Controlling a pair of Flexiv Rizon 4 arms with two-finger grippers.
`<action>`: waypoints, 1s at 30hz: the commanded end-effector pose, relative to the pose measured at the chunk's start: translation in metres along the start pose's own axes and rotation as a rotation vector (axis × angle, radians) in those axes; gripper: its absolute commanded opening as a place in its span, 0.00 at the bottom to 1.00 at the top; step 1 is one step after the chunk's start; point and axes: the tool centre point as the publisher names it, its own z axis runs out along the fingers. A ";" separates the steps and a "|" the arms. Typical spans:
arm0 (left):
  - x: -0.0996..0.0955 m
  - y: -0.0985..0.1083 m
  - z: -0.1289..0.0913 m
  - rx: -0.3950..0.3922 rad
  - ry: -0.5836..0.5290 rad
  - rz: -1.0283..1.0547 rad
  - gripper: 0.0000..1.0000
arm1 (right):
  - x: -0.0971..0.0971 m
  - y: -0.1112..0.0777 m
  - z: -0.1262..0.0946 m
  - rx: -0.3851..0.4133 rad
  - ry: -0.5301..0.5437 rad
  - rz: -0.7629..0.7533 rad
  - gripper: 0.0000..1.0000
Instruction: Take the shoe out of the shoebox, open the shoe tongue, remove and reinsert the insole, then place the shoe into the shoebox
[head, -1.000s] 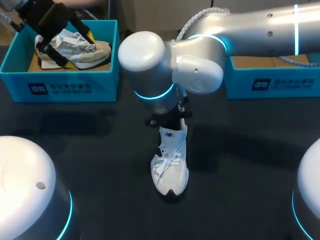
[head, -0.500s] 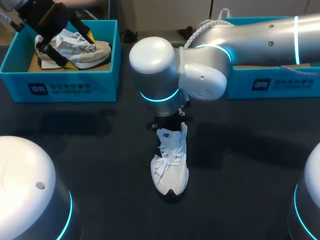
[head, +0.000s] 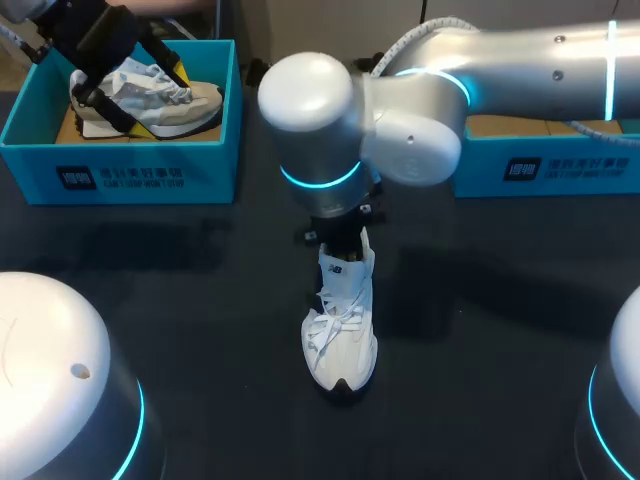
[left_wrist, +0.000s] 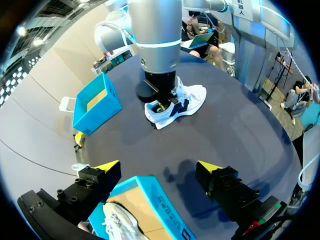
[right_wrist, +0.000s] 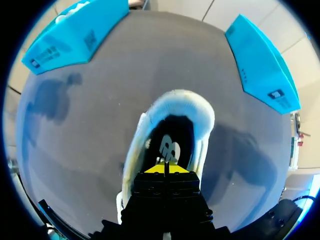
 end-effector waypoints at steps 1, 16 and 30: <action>-0.001 0.001 0.000 -0.001 0.005 0.000 1.00 | -0.008 0.004 0.006 -0.001 0.038 -0.013 0.00; -0.001 0.001 0.000 -0.001 0.005 0.000 1.00 | -0.001 0.013 0.043 0.013 0.046 -0.039 0.00; -0.001 0.001 0.000 -0.001 0.005 0.000 1.00 | -0.006 0.012 0.014 -0.017 0.017 -0.022 0.00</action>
